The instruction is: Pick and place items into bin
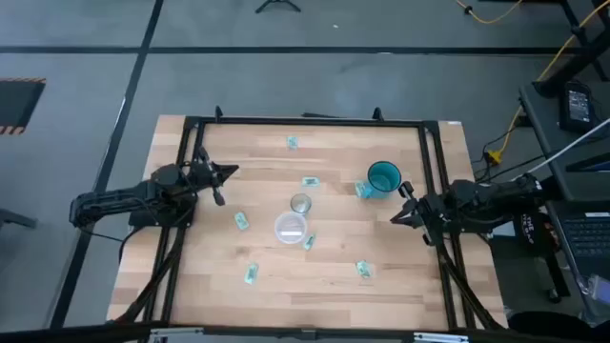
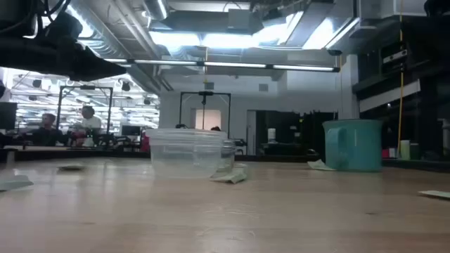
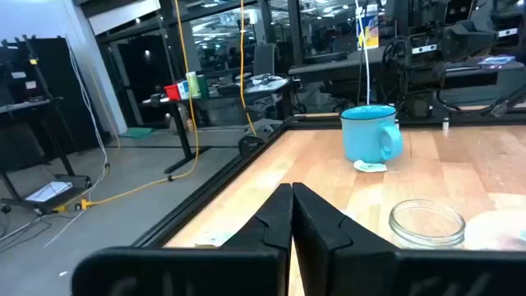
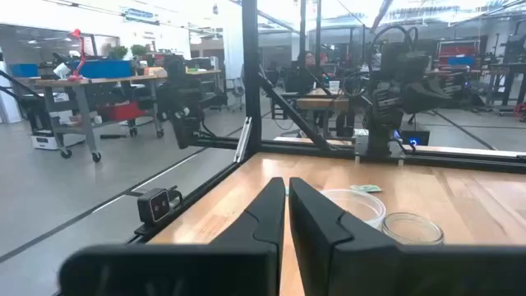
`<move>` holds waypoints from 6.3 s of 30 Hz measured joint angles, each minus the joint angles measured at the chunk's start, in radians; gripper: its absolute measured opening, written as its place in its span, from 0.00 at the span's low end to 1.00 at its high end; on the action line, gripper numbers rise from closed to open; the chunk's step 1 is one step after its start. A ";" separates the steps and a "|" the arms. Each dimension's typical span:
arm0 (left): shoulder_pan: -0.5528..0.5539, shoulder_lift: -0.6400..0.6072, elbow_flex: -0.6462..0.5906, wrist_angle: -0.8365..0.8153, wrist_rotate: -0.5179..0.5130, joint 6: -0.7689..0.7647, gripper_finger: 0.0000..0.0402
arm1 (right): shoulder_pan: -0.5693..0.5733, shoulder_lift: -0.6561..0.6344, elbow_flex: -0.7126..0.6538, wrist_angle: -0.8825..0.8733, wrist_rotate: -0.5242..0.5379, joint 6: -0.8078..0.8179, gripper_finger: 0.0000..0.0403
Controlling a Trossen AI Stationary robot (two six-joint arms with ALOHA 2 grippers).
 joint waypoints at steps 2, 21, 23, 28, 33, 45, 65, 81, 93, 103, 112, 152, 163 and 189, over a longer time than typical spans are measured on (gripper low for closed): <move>0.000 0.000 0.000 0.000 0.000 0.000 0.01 | 0.000 0.000 0.000 0.000 0.000 0.000 0.06; 0.000 0.000 0.000 0.000 0.000 0.000 0.01 | 0.000 0.000 0.000 0.000 0.000 0.000 0.06; 0.000 0.000 0.000 0.000 0.000 0.000 0.01 | 0.000 0.000 0.000 0.000 0.000 0.000 0.06; 0.000 0.000 0.000 0.000 0.000 0.000 0.01 | 0.000 0.000 0.000 0.000 0.000 0.000 0.06; 0.000 0.000 0.000 0.000 0.000 0.000 0.01 | 0.000 0.000 0.000 0.000 0.000 0.000 0.06; 0.000 0.000 0.000 0.000 0.000 0.000 0.01 | 0.000 0.000 0.000 0.000 0.000 0.000 0.06; 0.000 0.000 0.000 0.000 0.000 0.000 0.01 | 0.000 0.000 0.000 0.000 0.000 0.000 0.06; 0.000 0.000 0.000 0.000 0.000 0.000 0.01 | 0.000 0.000 0.000 0.000 0.000 0.000 0.06; 0.000 0.000 0.000 0.000 0.000 0.000 0.01 | 0.000 0.000 0.000 0.000 0.000 0.000 0.06; 0.000 0.000 0.000 0.000 0.000 0.000 0.01 | 0.000 0.000 0.000 0.000 0.000 0.000 0.06; 0.000 0.000 0.000 0.000 0.000 0.000 0.01 | 0.000 0.000 0.000 0.000 0.000 0.000 0.06; 0.000 0.000 0.000 -0.003 0.059 -0.003 0.01 | 0.000 0.000 0.000 0.002 0.000 -0.047 0.06; 0.000 0.000 0.000 -0.012 0.232 -0.079 0.01 | 0.000 0.000 0.000 0.001 0.001 -0.052 0.06; 0.000 0.000 0.000 -0.012 0.146 0.001 0.10 | -0.023 0.007 0.061 0.033 0.419 -0.158 0.06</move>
